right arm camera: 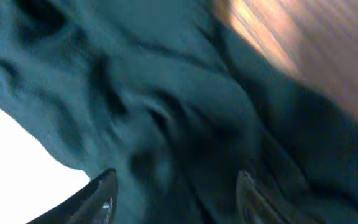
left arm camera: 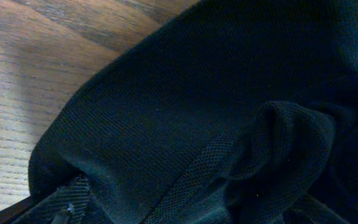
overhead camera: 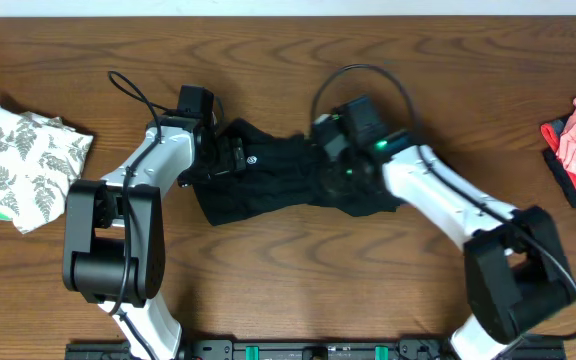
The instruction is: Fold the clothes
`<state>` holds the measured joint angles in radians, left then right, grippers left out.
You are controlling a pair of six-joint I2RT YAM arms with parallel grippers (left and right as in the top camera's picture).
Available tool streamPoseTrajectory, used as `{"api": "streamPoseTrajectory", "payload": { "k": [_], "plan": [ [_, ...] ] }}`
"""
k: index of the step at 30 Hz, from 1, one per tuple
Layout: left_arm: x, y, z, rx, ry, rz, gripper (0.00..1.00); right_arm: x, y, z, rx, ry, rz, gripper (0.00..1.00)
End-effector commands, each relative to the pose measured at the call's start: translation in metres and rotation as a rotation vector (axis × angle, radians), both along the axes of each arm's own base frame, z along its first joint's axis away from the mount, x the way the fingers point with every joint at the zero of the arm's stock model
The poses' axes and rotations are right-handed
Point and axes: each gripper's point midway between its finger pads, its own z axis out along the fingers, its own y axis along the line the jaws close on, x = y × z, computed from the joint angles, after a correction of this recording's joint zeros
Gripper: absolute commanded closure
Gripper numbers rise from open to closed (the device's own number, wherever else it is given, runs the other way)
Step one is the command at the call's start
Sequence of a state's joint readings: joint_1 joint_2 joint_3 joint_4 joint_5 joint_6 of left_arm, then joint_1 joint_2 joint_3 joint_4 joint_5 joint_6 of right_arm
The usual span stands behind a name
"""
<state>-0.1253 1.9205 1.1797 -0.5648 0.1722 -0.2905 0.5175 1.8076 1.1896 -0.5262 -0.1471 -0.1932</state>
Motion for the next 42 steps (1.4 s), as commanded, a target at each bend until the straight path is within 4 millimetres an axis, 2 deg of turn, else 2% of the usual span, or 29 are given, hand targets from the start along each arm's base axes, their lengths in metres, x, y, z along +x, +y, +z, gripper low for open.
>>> {"api": "streamPoseTrajectory", "payload": {
  "k": [1,5,12,13,15,16,17,18,22,27,28,29,31,34,37,42],
  "plan": [
    [-0.051,-0.003,-0.052,-0.022,0.213,0.004,0.02,-0.003,0.013,-0.007,-0.062,-0.049,0.058,0.38],
    [-0.051,-0.003,-0.052,-0.022,0.213,0.004,0.02,-0.010,0.025,-0.013,-0.064,-0.046,0.092,0.37],
    [-0.051,-0.003,-0.052,-0.022,0.213,0.004,0.02,-0.014,0.026,-0.032,-0.080,-0.006,0.088,0.43],
    [-0.051,-0.003,-0.052,-0.022,0.213,0.004,0.02,-0.013,0.026,-0.035,-0.082,-0.001,0.078,0.47],
    [-0.051,-0.003,-0.052,-0.022,0.213,0.004,0.02,-0.011,0.024,-0.040,-0.090,0.005,0.044,0.65],
    [-0.051,-0.003,-0.052,-0.022,0.214,0.003,0.02,-0.009,0.022,-0.041,-0.098,0.001,0.019,0.76],
    [-0.051,-0.003,-0.052,-0.022,0.215,0.004,0.02,-0.004,0.016,-0.042,-0.118,-0.010,-0.028,0.93],
    [-0.051,-0.003,-0.052,-0.022,0.216,0.004,0.02,0.000,0.010,-0.041,-0.140,-0.024,-0.084,0.99],
    [-0.052,-0.003,-0.052,-0.022,0.217,0.004,0.02,0.021,-0.025,-0.023,-0.231,-0.128,-0.322,0.99],
    [-0.052,-0.003,-0.052,-0.022,0.217,0.004,0.02,0.031,-0.082,0.038,-0.242,-0.217,-0.538,0.99],
    [-0.052,-0.003,-0.052,-0.022,0.217,0.004,0.02,0.030,-0.092,0.046,-0.239,-0.215,-0.560,0.96],
    [-0.052,-0.003,-0.052,-0.022,0.217,0.004,0.02,0.027,-0.111,0.060,-0.237,-0.210,-0.598,0.92],
    [-0.051,-0.003,-0.052,-0.022,0.216,0.003,0.02,0.020,-0.136,0.070,-0.232,-0.179,-0.648,0.89],
    [-0.051,-0.003,-0.052,-0.022,0.216,0.003,0.02,0.005,-0.168,0.074,-0.237,-0.105,-0.711,0.89],
    [-0.052,-0.003,-0.052,-0.021,0.217,0.003,0.02,-0.011,-0.203,0.067,-0.273,-0.010,-0.790,0.90],
    [-0.054,-0.002,-0.049,-0.020,0.229,-0.004,0.02,-0.030,-0.242,0.052,-0.279,0.101,-0.918,0.94]
  ]
}}
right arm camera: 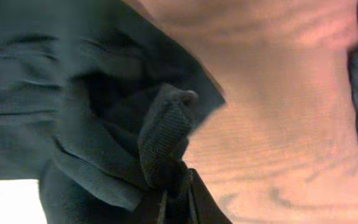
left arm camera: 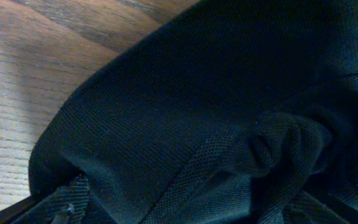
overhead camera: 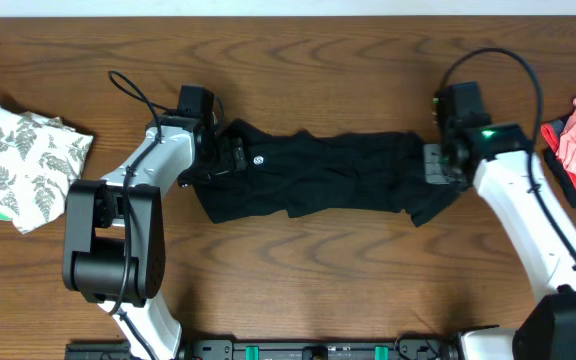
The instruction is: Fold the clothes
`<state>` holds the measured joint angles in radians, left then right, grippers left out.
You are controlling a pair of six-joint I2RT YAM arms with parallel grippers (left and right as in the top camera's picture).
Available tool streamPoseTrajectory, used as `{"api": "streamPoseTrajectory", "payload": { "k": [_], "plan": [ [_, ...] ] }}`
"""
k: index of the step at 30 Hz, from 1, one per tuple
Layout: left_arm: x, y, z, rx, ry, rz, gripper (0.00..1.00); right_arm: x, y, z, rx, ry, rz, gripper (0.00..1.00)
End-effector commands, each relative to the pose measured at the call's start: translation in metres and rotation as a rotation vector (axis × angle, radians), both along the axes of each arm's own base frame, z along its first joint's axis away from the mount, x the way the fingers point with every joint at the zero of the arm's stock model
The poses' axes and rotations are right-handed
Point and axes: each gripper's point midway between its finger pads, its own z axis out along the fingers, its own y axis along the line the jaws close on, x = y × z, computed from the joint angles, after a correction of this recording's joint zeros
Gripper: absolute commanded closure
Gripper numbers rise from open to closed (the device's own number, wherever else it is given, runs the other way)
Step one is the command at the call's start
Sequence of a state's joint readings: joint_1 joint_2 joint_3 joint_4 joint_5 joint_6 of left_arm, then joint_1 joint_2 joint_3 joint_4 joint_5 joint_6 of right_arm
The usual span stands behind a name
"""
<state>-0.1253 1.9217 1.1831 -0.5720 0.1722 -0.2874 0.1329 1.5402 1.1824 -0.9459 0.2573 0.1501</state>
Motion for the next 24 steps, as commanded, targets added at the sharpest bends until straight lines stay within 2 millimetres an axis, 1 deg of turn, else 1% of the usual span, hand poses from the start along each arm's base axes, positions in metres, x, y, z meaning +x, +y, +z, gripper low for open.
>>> {"api": "streamPoseTrajectory", "payload": {
  "k": [1,3,5,7,9,11,13,15,17,18,21,22,24],
  "plan": [
    [-0.054,-0.003,-0.046,-0.020,0.224,-0.005,0.02,-0.011,-0.020,-0.010,0.032,0.037,-0.107,0.96],
    [-0.052,-0.003,-0.035,-0.021,0.206,-0.012,0.02,-0.017,-0.033,-0.015,0.035,0.049,-0.167,0.97],
    [-0.046,-0.003,-0.018,-0.024,0.160,-0.012,0.02,-0.022,-0.046,-0.020,0.038,0.056,-0.227,0.96],
    [-0.037,-0.004,0.006,-0.032,0.085,-0.013,0.02,-0.029,-0.061,-0.027,0.041,0.063,-0.295,0.93],
    [-0.030,-0.003,0.033,-0.033,0.003,-0.013,0.02,-0.035,-0.075,-0.035,0.045,0.067,-0.357,0.88],
    [-0.025,0.003,0.057,-0.002,-0.072,-0.005,0.02,-0.042,-0.090,-0.042,0.053,0.063,-0.425,0.86],
    [-0.025,0.010,0.079,0.027,-0.130,0.004,0.02,-0.046,-0.098,-0.049,0.082,0.059,-0.465,0.86],
    [-0.030,0.011,0.093,0.028,-0.152,0.015,0.02,-0.049,-0.100,-0.053,0.117,0.062,-0.485,0.87],
    [-0.040,0.008,0.100,0.003,-0.133,0.037,0.02,-0.048,-0.099,-0.054,0.144,0.060,-0.493,0.87],
    [-0.047,0.001,0.100,-0.025,-0.110,0.026,0.02,-0.048,-0.099,-0.054,0.147,0.056,-0.492,0.88],
    [-0.062,-0.023,0.096,-0.116,-0.047,-0.023,0.02,-0.045,-0.098,-0.054,0.147,0.049,-0.487,0.89],
    [-0.066,-0.033,0.094,-0.149,-0.032,-0.045,0.02,-0.045,-0.097,-0.054,0.151,0.049,-0.485,0.89],
    [-0.070,-0.047,0.090,-0.190,-0.012,-0.066,0.02,-0.044,-0.096,-0.054,0.159,0.046,-0.482,0.90]
  ]
}}
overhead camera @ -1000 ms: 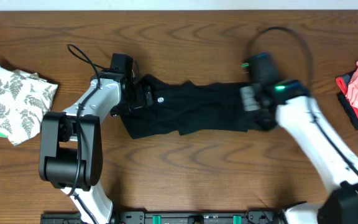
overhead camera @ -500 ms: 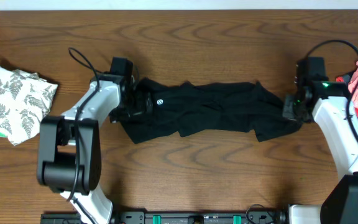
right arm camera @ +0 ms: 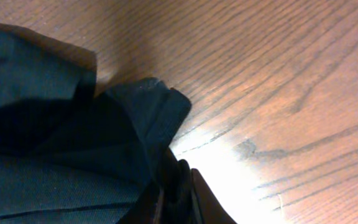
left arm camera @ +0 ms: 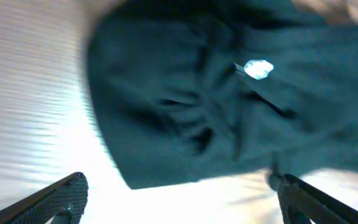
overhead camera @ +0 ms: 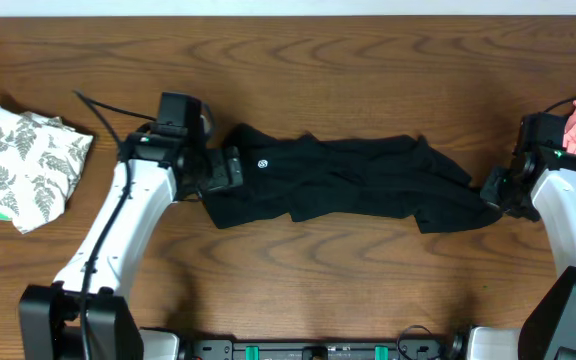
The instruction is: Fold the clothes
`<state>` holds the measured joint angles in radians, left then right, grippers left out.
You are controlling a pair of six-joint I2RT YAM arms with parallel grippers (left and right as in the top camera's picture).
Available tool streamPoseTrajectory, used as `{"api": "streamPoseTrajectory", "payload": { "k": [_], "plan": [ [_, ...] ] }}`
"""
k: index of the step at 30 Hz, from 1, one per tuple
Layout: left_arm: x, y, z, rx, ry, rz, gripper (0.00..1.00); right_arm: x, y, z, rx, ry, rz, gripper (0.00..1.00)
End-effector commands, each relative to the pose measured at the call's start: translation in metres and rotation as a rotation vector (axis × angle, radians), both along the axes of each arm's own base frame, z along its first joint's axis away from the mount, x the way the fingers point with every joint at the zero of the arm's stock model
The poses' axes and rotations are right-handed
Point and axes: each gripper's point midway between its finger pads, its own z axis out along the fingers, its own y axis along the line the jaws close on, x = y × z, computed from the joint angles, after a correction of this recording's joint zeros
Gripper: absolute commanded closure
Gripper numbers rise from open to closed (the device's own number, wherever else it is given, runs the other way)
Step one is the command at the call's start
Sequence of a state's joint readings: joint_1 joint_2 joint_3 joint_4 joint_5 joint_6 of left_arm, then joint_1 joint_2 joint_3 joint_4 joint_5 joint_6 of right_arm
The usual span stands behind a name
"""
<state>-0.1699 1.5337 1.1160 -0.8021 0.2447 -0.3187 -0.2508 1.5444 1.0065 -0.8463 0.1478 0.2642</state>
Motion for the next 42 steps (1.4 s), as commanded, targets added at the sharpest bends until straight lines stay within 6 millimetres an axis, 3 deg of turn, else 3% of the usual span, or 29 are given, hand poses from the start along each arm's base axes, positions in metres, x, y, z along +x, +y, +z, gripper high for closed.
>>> {"api": "streamPoseTrajectory", "payload": {
  "k": [1,7,13,23,26,31,42],
  "plan": [
    [-0.014,-0.034,-0.011,-0.113,0.075,-0.044,0.02,0.001,0.004,-0.002,0.026,-0.009,-0.014,0.90],
    [-0.014,-0.066,-0.026,-0.185,0.147,0.047,0.02,0.001,0.004,-0.002,0.031,-0.006,-0.011,0.90],
    [-0.004,-0.074,-0.043,-0.211,0.187,0.174,0.02,0.001,0.005,-0.002,0.030,-0.006,-0.007,0.90],
    [-0.004,-0.074,-0.081,-0.176,0.267,0.196,0.00,0.001,0.005,-0.002,0.030,-0.006,-0.007,0.91],
    [-0.002,-0.074,-0.083,-0.179,0.261,0.195,0.08,0.001,0.005,-0.002,0.031,-0.005,-0.007,0.91],
    [0.004,-0.079,-0.080,-0.205,0.237,0.186,0.33,0.001,0.005,-0.002,0.030,-0.006,-0.007,0.91],
    [0.007,-0.084,-0.076,-0.238,0.226,0.176,0.34,0.001,0.004,-0.002,0.029,-0.008,-0.007,0.91]
  ]
}}
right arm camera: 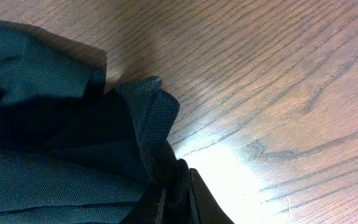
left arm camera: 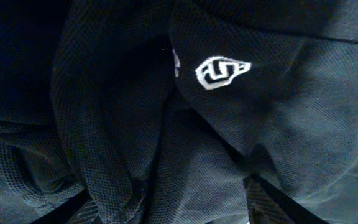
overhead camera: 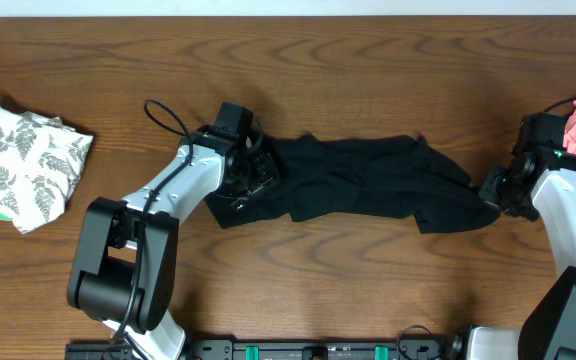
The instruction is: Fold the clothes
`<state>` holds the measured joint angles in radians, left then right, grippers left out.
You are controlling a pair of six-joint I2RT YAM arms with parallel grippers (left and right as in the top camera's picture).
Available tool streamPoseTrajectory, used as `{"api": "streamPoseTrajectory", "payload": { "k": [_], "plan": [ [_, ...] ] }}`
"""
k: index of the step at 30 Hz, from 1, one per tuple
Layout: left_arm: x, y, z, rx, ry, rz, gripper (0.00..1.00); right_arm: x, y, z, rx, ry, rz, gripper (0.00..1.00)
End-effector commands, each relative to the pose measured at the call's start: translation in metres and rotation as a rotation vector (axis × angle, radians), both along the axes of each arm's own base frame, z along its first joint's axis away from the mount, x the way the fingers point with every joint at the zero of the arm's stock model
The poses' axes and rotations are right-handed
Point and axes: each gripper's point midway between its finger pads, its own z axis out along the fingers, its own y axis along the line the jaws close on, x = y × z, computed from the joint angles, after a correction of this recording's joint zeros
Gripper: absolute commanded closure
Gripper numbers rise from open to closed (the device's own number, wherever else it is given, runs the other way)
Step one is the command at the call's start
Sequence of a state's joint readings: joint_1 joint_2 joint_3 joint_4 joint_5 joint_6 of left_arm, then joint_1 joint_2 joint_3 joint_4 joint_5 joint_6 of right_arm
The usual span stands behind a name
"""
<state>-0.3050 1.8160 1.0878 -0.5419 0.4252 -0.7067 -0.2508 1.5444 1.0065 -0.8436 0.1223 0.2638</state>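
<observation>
A black garment (overhead camera: 358,175) lies stretched in a long band across the middle of the table. My left gripper (overhead camera: 251,178) is down on its left end. In the left wrist view the fingers (left arm camera: 73,208) stand wide apart, open, with bunched fabric between them, just below the white logo (left arm camera: 219,70). My right gripper (overhead camera: 490,190) is at the garment's right end. It is shut on a folded corner of the black fabric (right arm camera: 157,118), low over the wood.
A white cloth with a fern print (overhead camera: 23,160) lies crumpled at the left edge. Pink and red clothes sit in a heap at the right edge, just beyond my right arm. The wooden table (overhead camera: 298,290) shows in front of the garment.
My left gripper was open just off the garment's left end. It now sits further right, on the fabric over the logo. The right gripper and the garment's right end have not moved.
The garment was first bunched mid-table, my left gripper at its left end and my right gripper open over its middle. Then the right gripper was shut on fabric further right, later near the right edge with the garment drawn long. The left gripper then stood open, now on the fabric.
</observation>
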Motion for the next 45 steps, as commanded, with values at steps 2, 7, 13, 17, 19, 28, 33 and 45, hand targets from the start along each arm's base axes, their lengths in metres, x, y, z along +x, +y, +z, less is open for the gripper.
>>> {"api": "streamPoseTrajectory", "payload": {
  "k": [2,7,13,17,19,28,33,45],
  "plan": [
    [-0.002,-0.006,0.005,-0.037,0.002,-0.012,0.46,-0.001,0.000,-0.001,0.006,0.001,-0.012,0.91],
    [0.008,-0.009,0.023,-0.054,-0.085,-0.041,0.94,0.000,0.000,-0.001,0.006,-0.001,-0.012,0.91],
    [0.015,-0.011,0.039,-0.070,-0.147,-0.047,0.85,0.000,0.000,-0.001,0.005,-0.001,-0.012,0.91],
    [0.012,-0.010,0.038,-0.066,-0.140,-0.051,0.60,0.000,0.000,-0.001,0.006,-0.001,-0.012,0.91],
    [0.010,-0.008,0.037,-0.053,-0.128,-0.049,0.54,0.000,0.000,-0.001,0.006,-0.001,-0.012,0.91],
    [0.006,0.011,0.027,0.058,-0.111,-0.033,0.44,0.000,0.000,-0.001,0.006,0.000,-0.012,0.91],
    [0.009,0.010,0.028,0.055,-0.127,-0.036,0.42,0.000,0.000,-0.001,0.006,0.000,-0.012,0.91],
    [0.013,0.009,0.029,0.050,-0.143,-0.035,0.40,-0.001,0.001,-0.002,0.007,0.003,-0.012,0.91]
  ]
}}
